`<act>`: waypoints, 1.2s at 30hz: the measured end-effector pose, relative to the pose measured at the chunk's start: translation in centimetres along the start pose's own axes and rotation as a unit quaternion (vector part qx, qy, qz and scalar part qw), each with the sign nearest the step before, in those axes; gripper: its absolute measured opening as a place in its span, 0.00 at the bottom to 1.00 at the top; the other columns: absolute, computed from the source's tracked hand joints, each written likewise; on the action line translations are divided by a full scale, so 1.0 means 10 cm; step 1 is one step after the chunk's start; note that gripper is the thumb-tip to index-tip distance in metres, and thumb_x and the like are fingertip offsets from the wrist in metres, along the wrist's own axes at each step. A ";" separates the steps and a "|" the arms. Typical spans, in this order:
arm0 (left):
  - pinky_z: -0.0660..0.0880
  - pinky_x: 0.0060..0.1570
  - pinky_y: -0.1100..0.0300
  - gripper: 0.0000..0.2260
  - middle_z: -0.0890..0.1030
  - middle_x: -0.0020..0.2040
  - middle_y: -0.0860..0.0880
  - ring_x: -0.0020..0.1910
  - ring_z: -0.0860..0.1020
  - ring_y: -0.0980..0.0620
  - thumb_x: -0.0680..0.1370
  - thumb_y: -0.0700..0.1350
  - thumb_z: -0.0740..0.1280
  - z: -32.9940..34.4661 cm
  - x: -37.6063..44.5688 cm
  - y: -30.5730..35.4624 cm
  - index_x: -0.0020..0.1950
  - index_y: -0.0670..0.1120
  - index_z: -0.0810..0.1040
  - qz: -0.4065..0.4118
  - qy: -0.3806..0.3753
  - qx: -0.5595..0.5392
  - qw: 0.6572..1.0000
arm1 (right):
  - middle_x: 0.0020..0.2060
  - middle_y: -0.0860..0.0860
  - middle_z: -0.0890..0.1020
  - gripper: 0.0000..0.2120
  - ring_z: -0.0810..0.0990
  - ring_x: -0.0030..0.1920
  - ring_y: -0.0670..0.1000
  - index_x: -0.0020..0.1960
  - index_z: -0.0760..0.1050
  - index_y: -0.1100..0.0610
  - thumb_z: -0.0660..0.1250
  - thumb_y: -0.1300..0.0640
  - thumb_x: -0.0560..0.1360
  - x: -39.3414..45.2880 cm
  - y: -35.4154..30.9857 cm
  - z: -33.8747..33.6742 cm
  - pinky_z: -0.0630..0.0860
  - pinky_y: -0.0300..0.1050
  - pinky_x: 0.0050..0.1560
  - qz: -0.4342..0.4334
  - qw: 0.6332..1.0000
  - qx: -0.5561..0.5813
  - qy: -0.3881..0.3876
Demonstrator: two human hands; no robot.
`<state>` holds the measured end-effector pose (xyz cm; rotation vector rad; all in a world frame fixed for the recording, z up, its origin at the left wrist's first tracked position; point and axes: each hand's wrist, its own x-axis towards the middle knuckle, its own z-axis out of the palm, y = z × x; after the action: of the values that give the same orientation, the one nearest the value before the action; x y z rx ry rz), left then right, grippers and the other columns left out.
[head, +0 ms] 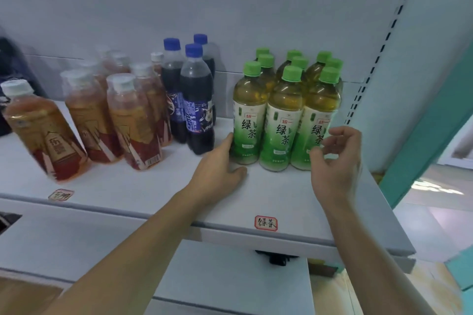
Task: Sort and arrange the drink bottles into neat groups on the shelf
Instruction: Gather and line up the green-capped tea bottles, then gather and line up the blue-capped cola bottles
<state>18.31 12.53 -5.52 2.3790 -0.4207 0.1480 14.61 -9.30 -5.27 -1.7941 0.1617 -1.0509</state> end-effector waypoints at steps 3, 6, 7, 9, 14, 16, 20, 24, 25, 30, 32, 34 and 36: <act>0.73 0.68 0.52 0.40 0.74 0.75 0.49 0.70 0.74 0.47 0.76 0.48 0.72 0.01 0.00 0.00 0.83 0.51 0.55 0.003 -0.005 0.018 1.000 | 0.40 0.46 0.76 0.20 0.75 0.39 0.41 0.54 0.69 0.51 0.68 0.70 0.71 -0.01 0.00 -0.04 0.75 0.44 0.36 -0.020 1.000 -0.008 0.004; 0.69 0.70 0.55 0.40 0.71 0.77 0.47 0.72 0.72 0.46 0.78 0.49 0.71 0.01 -0.03 0.06 0.84 0.48 0.52 -0.005 -0.023 0.048 0.999 | 0.39 0.47 0.76 0.18 0.75 0.39 0.43 0.54 0.70 0.53 0.67 0.70 0.71 -0.09 -0.07 -0.01 0.77 0.51 0.36 -0.069 0.997 -0.009 -0.019; 0.67 0.69 0.57 0.39 0.71 0.77 0.46 0.72 0.71 0.46 0.78 0.49 0.70 0.01 -0.05 0.09 0.84 0.47 0.52 -0.005 -0.030 0.056 0.998 | 0.38 0.49 0.76 0.16 0.75 0.38 0.45 0.54 0.70 0.55 0.68 0.70 0.71 -0.11 -0.12 0.00 0.77 0.53 0.36 -0.096 0.995 -0.011 -0.039; 0.67 0.65 0.60 0.34 0.72 0.75 0.45 0.70 0.71 0.46 0.79 0.49 0.69 -0.02 -0.10 0.11 0.82 0.46 0.57 0.001 -0.042 0.078 0.996 | 0.38 0.51 0.75 0.15 0.76 0.38 0.51 0.54 0.72 0.57 0.68 0.70 0.72 -0.14 -0.27 0.06 0.76 0.55 0.36 -0.148 0.984 -0.001 -0.097; 0.70 0.69 0.57 0.22 0.76 0.72 0.51 0.69 0.74 0.50 0.80 0.50 0.67 -0.33 -0.31 -0.17 0.73 0.48 0.74 0.019 -0.052 0.146 0.988 | 0.40 0.50 0.77 0.14 0.76 0.38 0.50 0.56 0.73 0.58 0.69 0.68 0.73 -0.17 -0.86 0.33 0.75 0.46 0.37 -0.221 0.948 0.045 -0.224; 0.73 0.66 0.55 0.18 0.79 0.66 0.52 0.64 0.77 0.51 0.79 0.50 0.67 -0.54 -0.38 -0.33 0.68 0.50 0.79 0.015 -0.048 0.152 0.987 | 0.42 0.50 0.77 0.14 0.76 0.39 0.49 0.56 0.72 0.55 0.69 0.67 0.74 -0.21 -1.05 0.47 0.74 0.41 0.36 -0.219 0.939 0.062 -0.257; 0.78 0.60 0.55 0.15 0.81 0.61 0.53 0.58 0.79 0.54 0.80 0.45 0.67 -0.93 -0.44 -0.62 0.67 0.49 0.79 0.002 -0.024 0.117 0.993 | 0.44 0.48 0.77 0.15 0.77 0.41 0.48 0.57 0.72 0.52 0.70 0.64 0.74 -0.22 -1.21 0.88 0.74 0.37 0.37 -0.215 0.937 0.047 -0.272; 0.75 0.64 0.59 0.25 0.74 0.72 0.53 0.66 0.75 0.57 0.81 0.43 0.67 -1.01 -0.39 -0.76 0.78 0.49 0.68 -0.017 0.019 -0.002 1.000 | 0.57 0.50 0.77 0.19 0.77 0.53 0.49 0.65 0.71 0.54 0.70 0.57 0.75 -0.04 -1.39 1.39 0.77 0.50 0.55 -0.214 0.966 0.020 -0.145; 0.73 0.68 0.57 0.29 0.71 0.76 0.52 0.70 0.72 0.56 0.81 0.44 0.68 -0.97 -0.37 -0.75 0.80 0.49 0.63 -0.023 0.006 -0.036 0.999 | 0.62 0.49 0.75 0.23 0.75 0.59 0.48 0.69 0.69 0.53 0.70 0.54 0.76 0.04 -1.46 1.52 0.75 0.49 0.62 -0.211 0.970 0.007 -0.123; 0.64 0.77 0.45 0.43 0.65 0.79 0.53 0.77 0.65 0.52 0.76 0.45 0.74 -0.71 -0.07 -0.73 0.82 0.57 0.50 -0.033 0.012 -0.184 0.982 | 0.57 0.46 0.79 0.14 0.78 0.46 0.40 0.67 0.71 0.50 0.62 0.53 0.82 0.20 -1.62 1.93 0.76 0.46 0.54 -0.125 0.971 -0.057 -0.196; 0.67 0.75 0.43 0.44 0.68 0.77 0.53 0.75 0.68 0.51 0.74 0.46 0.76 -0.66 0.01 -0.72 0.81 0.59 0.52 -0.043 0.027 -0.240 0.969 | 0.48 0.42 0.78 0.09 0.75 0.39 0.38 0.62 0.73 0.53 0.62 0.58 0.83 0.02 -1.64 1.81 0.73 0.38 0.47 -0.111 0.986 -0.043 -0.120; 0.74 0.69 0.43 0.42 0.74 0.71 0.55 0.69 0.74 0.52 0.72 0.47 0.78 -0.62 -0.01 -0.71 0.79 0.60 0.58 -0.011 0.024 -0.267 0.963 | 0.48 0.40 0.77 0.08 0.75 0.43 0.37 0.61 0.74 0.56 0.63 0.61 0.82 -0.25 -1.69 1.60 0.71 0.31 0.49 -0.099 0.995 0.012 -0.002; 0.79 0.63 0.50 0.41 0.78 0.64 0.58 0.63 0.78 0.57 0.68 0.46 0.81 -0.63 -0.13 -0.68 0.75 0.61 0.63 0.049 0.012 -0.280 0.959 | 0.51 0.43 0.77 0.08 0.77 0.48 0.40 0.59 0.74 0.55 0.63 0.62 0.82 -0.54 -1.79 1.38 0.72 0.33 0.53 -0.086 0.987 0.070 0.116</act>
<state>19.43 21.86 -5.44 1.7985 -0.4946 0.0867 15.10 11.76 4.50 -1.5765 0.0728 -1.3606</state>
